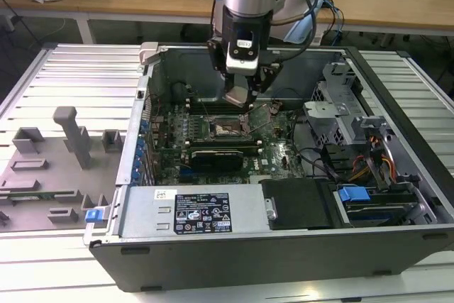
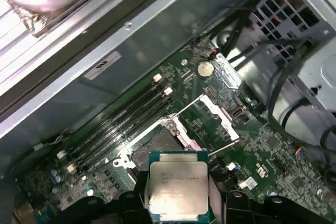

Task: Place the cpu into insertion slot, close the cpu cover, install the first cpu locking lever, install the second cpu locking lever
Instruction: 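Place the cpu into insertion slot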

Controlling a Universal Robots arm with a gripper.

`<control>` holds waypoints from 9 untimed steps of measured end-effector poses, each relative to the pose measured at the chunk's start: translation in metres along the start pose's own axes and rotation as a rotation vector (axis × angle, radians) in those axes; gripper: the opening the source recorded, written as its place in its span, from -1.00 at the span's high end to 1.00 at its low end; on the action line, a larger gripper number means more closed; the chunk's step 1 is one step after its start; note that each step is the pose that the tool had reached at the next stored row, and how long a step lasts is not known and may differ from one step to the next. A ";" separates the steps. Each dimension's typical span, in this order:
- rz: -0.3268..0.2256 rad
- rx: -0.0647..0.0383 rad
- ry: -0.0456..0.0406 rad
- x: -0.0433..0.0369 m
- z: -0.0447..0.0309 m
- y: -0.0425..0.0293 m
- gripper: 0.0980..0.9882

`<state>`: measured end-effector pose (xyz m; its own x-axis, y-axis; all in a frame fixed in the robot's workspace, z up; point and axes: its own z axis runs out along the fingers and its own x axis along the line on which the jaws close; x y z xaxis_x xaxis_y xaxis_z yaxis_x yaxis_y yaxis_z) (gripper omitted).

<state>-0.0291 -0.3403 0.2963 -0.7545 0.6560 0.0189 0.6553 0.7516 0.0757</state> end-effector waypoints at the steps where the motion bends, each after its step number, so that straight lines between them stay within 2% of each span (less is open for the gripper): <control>1: 0.017 0.000 -0.0013 0.0000 0.0006 0.0000 0.01; 3: 0.054 -0.001 -0.0041 0.0000 0.0017 -0.0001 0.01; 6: 0.156 -0.003 -0.0118 -0.0001 0.0048 -0.0004 0.01; 9: 0.222 -0.004 -0.0168 -0.0001 0.0068 -0.0005 0.01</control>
<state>-0.0292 -0.3403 0.2895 -0.5912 0.8063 0.0189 0.8050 0.5884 0.0756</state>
